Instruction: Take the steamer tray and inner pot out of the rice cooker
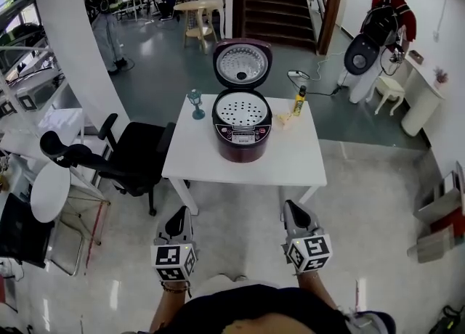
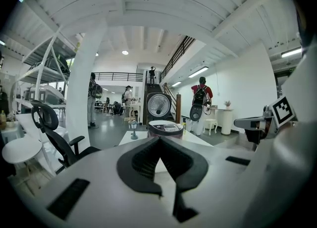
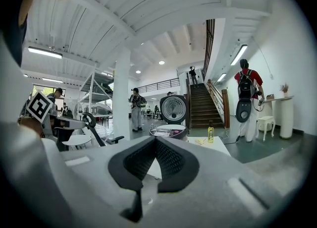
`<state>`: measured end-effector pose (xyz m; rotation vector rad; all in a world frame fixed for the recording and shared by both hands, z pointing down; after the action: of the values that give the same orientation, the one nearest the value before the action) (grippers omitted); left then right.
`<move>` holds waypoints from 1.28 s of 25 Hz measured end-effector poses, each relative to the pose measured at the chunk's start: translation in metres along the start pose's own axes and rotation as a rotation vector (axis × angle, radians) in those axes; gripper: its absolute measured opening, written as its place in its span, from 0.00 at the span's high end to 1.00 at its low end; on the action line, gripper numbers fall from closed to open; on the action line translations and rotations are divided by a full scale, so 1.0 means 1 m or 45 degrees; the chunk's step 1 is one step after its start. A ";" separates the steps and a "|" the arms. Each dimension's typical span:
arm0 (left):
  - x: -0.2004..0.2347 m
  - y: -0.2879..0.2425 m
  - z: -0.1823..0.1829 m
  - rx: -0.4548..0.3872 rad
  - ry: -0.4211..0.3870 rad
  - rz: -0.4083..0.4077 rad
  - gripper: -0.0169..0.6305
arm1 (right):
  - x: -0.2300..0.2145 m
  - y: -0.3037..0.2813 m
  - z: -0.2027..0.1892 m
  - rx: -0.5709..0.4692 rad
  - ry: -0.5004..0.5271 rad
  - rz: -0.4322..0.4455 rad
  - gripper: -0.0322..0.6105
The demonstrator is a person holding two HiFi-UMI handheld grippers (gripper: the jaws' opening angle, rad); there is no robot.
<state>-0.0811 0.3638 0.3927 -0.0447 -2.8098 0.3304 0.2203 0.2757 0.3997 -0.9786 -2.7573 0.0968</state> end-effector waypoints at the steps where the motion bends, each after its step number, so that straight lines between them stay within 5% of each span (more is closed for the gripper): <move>1: 0.000 0.001 0.000 -0.005 0.003 0.000 0.97 | -0.001 0.001 -0.001 -0.003 0.004 -0.007 0.94; 8: -0.009 0.001 -0.007 -0.004 0.014 -0.066 0.96 | -0.009 0.004 -0.006 -0.023 -0.050 0.002 0.94; 12: -0.017 -0.004 -0.010 0.013 -0.008 -0.063 0.96 | -0.012 0.006 -0.009 -0.016 -0.065 0.009 0.78; 13: -0.020 -0.006 -0.011 0.020 -0.008 -0.066 0.94 | -0.013 0.008 -0.011 -0.013 -0.062 0.001 0.73; 15: -0.025 -0.009 -0.015 0.030 -0.004 -0.070 0.70 | -0.016 0.012 -0.014 -0.003 -0.062 -0.012 0.67; 18: -0.028 -0.011 -0.017 0.035 -0.001 -0.043 0.58 | -0.020 0.014 -0.020 0.013 -0.072 -0.021 0.62; 32: -0.018 -0.031 -0.020 0.057 0.014 0.001 0.43 | -0.032 -0.020 -0.028 0.027 -0.083 0.011 0.58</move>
<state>-0.0575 0.3368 0.4131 -0.0372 -2.7902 0.3917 0.2382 0.2398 0.4241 -0.9993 -2.8048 0.1617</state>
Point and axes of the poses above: the fingertips, and each gripper's own axes: y backward along the fingers, x to its left, z out of its top, the point moved 6 cm from there along y, backward along the fingers, and after that the axes turned 15 degrees about y, right-handed, at the moved point
